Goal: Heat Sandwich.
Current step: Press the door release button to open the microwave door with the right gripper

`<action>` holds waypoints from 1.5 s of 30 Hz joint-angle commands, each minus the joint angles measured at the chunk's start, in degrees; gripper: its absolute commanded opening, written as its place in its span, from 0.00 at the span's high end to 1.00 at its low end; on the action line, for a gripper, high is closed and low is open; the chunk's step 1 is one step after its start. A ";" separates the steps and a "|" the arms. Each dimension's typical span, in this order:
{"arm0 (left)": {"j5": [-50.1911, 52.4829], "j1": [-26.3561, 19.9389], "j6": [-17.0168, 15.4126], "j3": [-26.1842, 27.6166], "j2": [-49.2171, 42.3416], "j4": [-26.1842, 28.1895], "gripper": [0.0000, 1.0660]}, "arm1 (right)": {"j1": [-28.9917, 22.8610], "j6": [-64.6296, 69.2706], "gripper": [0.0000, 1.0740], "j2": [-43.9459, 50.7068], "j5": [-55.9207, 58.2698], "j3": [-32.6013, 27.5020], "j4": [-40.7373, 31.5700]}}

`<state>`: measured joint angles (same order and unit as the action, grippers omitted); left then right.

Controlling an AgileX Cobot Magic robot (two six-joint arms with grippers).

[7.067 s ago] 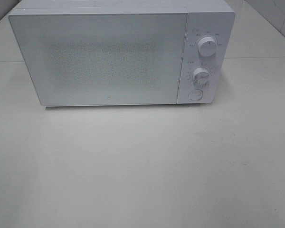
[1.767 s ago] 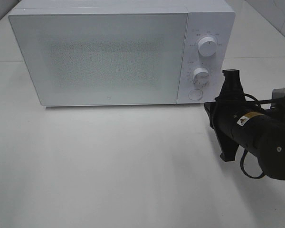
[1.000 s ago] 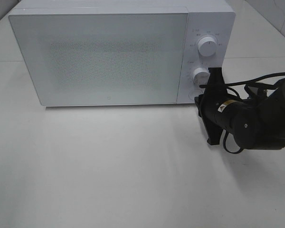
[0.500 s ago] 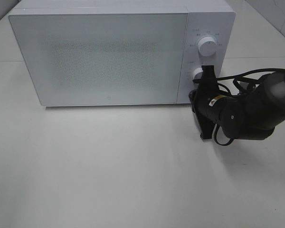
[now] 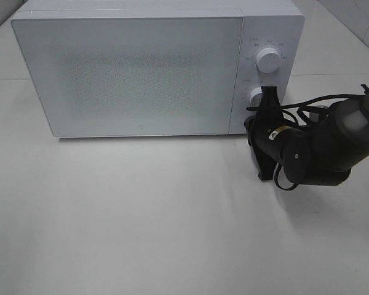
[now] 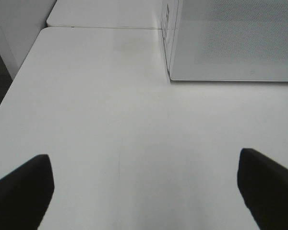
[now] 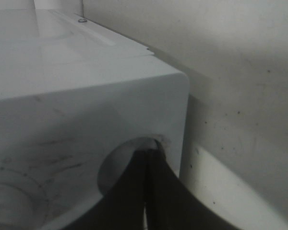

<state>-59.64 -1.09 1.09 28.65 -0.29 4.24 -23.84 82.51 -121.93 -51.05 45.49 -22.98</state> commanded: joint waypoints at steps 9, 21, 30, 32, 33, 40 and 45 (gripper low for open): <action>0.40 -0.17 -0.06 -0.23 -1.49 0.29 0.08 | 0.57 -2.81 1.00 1.20 -14.32 3.32 -1.55; 0.40 -0.17 -0.06 -0.23 -1.49 0.29 0.08 | 1.83 -4.01 1.00 -0.74 -18.74 9.00 -0.46; 0.40 -0.17 -0.06 -0.23 -1.49 0.29 0.08 | 1.83 -4.01 1.00 -0.74 -18.05 9.00 -0.11; 0.40 -0.17 -0.06 -0.23 -1.49 0.29 0.08 | 1.83 -4.01 1.00 -0.74 -17.13 9.00 -0.06; 0.40 -0.17 -0.06 -0.23 -1.49 0.29 0.08 | 1.83 -4.01 1.00 -0.74 -17.13 9.00 -0.06; 0.40 -0.17 -0.06 -0.23 -1.49 0.29 0.08 | 1.83 -3.95 0.99 -0.74 -14.38 8.82 -0.06; 0.40 -0.17 -0.06 -0.23 -1.49 0.29 0.08 | 1.83 -2.58 0.99 -0.74 -12.09 8.82 0.57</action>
<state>-59.64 -1.09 1.09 28.65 -0.29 4.24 -24.29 79.93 -123.36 -50.48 48.41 -25.78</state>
